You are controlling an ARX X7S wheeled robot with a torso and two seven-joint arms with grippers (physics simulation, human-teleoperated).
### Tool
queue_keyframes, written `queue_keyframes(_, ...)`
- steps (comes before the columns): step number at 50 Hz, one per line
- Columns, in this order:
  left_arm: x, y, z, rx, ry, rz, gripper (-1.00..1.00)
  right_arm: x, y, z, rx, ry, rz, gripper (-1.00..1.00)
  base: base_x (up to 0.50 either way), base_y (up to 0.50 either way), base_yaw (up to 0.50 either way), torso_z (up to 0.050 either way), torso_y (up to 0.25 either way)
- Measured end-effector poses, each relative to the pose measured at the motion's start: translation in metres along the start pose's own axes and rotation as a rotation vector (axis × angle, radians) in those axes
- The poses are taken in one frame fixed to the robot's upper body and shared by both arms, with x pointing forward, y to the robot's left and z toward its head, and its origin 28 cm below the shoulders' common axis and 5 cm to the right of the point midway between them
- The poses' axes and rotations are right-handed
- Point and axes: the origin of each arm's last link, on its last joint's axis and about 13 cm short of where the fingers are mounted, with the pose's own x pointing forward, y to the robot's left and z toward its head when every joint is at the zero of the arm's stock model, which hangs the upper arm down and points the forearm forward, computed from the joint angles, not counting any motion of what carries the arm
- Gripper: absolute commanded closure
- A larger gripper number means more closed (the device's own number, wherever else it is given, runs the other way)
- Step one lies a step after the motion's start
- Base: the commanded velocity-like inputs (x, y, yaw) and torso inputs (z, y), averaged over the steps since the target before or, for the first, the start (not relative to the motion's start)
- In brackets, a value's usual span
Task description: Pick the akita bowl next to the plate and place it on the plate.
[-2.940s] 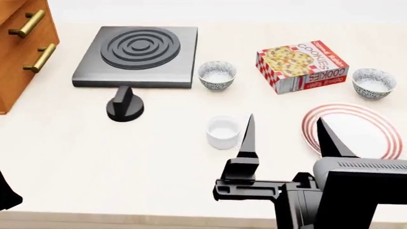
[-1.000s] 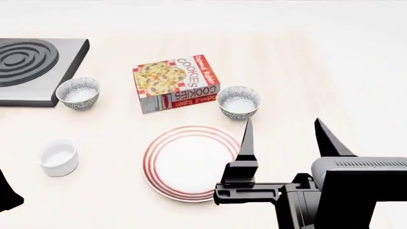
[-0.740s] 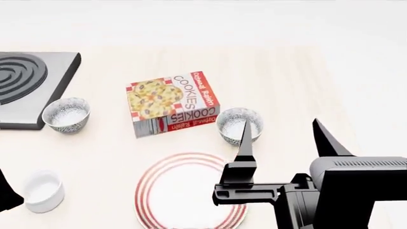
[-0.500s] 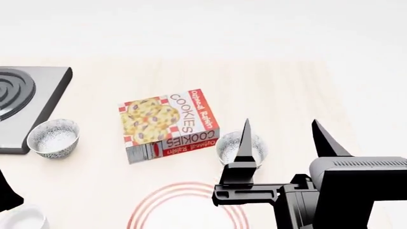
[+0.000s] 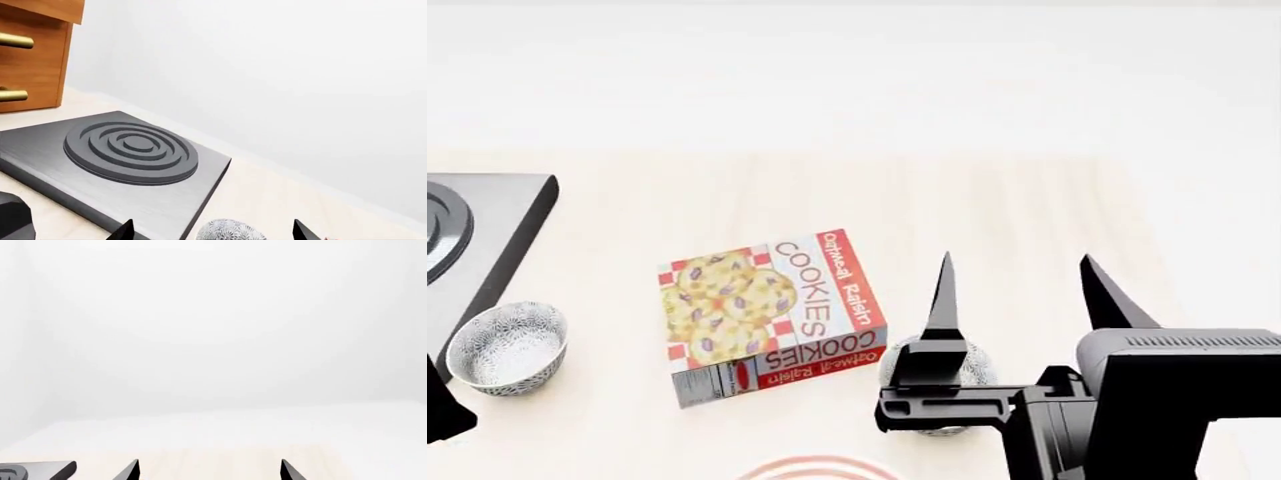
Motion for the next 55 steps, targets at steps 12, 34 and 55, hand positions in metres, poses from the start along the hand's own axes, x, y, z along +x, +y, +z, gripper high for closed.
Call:
queue_keyframes(12, 0.000, 0.000, 0.000, 0.000, 0.001, 0.002, -1.00, 0.019, -0.008, -0.011, -0.019, 0.085, -0.032, -1.00, 0.00, 0.00, 0.00, 0.000, 0.000)
queue_keyframes(34, 0.000, 0.001, 0.000, -0.005, 0.003, 0.004, -1.00, 0.103, -0.037, -0.023, -0.014, 0.422, -0.142, -1.00, 0.00, 0.00, 0.00, 0.000, 0.000)
queue_keyframes(55, 0.000, 0.001, 0.000, -0.013, 0.004, 0.011, -1.00, 0.163, -0.046, -0.034, 0.032, 0.686, -0.198, -1.00, 0.00, 0.00, 0.00, 0.000, 0.000)
